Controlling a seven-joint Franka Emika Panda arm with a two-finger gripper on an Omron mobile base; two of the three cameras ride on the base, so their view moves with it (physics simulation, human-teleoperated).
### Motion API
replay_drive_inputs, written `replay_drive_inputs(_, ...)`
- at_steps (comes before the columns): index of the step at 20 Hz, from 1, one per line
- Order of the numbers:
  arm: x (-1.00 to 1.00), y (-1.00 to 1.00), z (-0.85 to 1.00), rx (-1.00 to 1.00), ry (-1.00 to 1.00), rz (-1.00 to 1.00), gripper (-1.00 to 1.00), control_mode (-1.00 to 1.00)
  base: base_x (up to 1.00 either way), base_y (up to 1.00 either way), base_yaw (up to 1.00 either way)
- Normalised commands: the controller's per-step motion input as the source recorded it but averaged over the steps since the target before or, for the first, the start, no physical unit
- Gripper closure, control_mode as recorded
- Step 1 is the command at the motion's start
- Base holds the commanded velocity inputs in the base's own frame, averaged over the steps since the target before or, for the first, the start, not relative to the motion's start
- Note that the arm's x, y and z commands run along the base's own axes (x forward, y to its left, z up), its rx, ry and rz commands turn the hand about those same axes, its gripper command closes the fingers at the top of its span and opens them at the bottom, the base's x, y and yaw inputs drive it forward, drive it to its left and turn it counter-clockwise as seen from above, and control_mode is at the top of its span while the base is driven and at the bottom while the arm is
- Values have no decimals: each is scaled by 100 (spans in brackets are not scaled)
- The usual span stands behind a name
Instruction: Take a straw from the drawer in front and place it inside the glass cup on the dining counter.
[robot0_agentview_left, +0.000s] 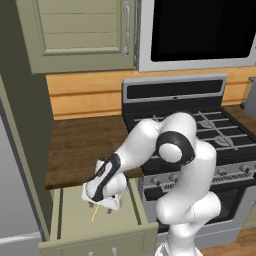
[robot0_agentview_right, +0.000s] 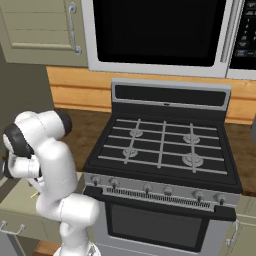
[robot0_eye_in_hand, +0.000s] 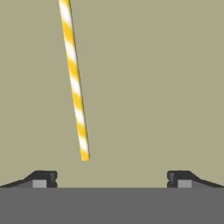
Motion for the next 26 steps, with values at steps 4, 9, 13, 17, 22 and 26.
replay_drive_inputs(4,6,16,-51,-11,-5,-15,-100,-100,0,0,0)
replay_drive_inputs(9,35,13,-9,-7,-3,-11,-100,-100,0,0,0)
replay_drive_inputs(13,35,28,0,-5,0,-6,-100,-100,0,0,0)
replay_drive_inputs(17,34,36,0,-7,0,-3,-100,-100,0,0,0)
replay_drive_inputs(22,30,27,-2,-8,0,0,-100,-100,0,0,0)
replay_drive_inputs(26,29,7,-22,-8,0,0,-100,-100,0,0,0)
